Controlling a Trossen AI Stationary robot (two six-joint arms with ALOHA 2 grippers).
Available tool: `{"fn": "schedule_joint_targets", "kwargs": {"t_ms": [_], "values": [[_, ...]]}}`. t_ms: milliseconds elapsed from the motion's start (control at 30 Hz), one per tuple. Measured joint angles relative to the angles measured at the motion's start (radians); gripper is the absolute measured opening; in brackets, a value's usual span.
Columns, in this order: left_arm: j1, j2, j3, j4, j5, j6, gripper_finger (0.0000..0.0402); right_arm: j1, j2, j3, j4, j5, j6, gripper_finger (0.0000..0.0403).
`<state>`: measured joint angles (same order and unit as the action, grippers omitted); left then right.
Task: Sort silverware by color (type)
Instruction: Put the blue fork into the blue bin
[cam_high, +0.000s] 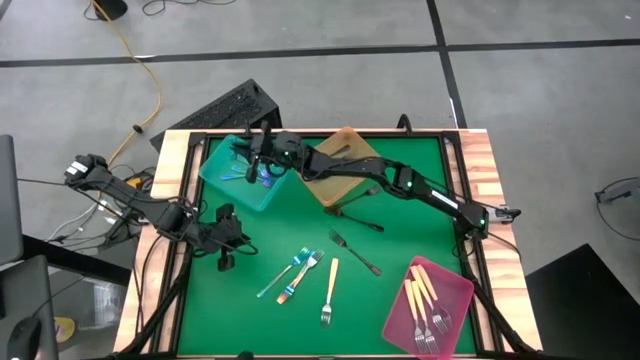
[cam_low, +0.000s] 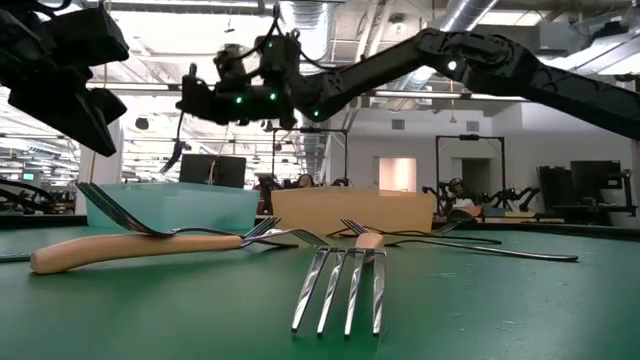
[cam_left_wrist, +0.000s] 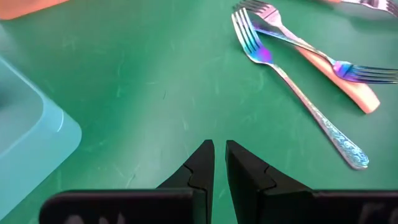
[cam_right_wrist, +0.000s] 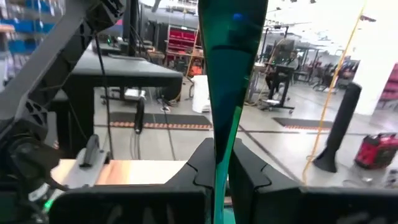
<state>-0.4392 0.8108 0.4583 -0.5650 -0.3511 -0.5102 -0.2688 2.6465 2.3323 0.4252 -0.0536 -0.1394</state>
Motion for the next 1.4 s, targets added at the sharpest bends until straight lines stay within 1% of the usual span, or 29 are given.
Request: {"fn": "schedule_joint_targets", "kwargs": {"t_ms": [133,200,333,467,567,633,700,867,1033,1100,1233,1300,1400], "values": [[-0.012,0.0,0.001,0.007,-0.029,-0.016,0.0025,-0.009,0.038,-0.002,0.065,-0.002,0.083,0.0041],[-0.015,0.0,0.001,0.007,-0.033,-0.027,0.0025,-0.01,0.046,-0.004,0.061,-0.002,0.109,0.0041],[-0.019,0.0,0.001,0.009,-0.043,-0.033,0.0025,-0.009,0.043,-0.003,0.058,0.0,0.097,0.0041],[-0.019,0.0,0.002,0.009,-0.082,-0.029,0.0025,-0.009,0.043,-0.002,0.085,0.0,0.075,0.0041],[-0.019,0.0,0.002,0.014,-0.091,-0.029,0.0025,-0.017,0.051,-0.001,0.083,-0.011,0.123,0.0041],[-0.019,0.0,0.002,0.02,-0.092,-0.029,0.0025,-0.023,0.082,0.001,0.133,-0.031,0.158,0.0041],[-0.019,0.0,0.002,0.026,-0.093,-0.029,0.0025,-0.029,0.107,-0.004,0.134,-0.041,0.21,0.0041],[-0.019,0.0,0.002,0.037,-0.094,-0.029,0.0025,-0.024,0.142,-0.004,0.162,-0.028,0.243,0.0041],[-0.019,0.0,0.002,0.041,-0.115,-0.004,0.0025,-0.025,0.141,-0.002,0.161,-0.024,0.197,0.0041],[-0.019,0.0,0.002,0.042,-0.128,0.001,0.0025,-0.028,0.141,-0.002,0.159,-0.002,0.187,0.0041],[-0.019,0.0,0.002,0.042,-0.133,0.0,0.0025,-0.039,0.144,-0.002,0.165,0.006,0.23,0.0041],[-0.019,0.0,0.002,0.044,-0.133,-0.002,0.0025,-0.042,0.169,0.0,0.222,0.006,0.24,0.0041],[-0.019,0.0,0.002,0.048,-0.135,-0.004,0.0025,-0.043,0.19,-0.003,0.216,0.016,0.264,0.0041]]}}
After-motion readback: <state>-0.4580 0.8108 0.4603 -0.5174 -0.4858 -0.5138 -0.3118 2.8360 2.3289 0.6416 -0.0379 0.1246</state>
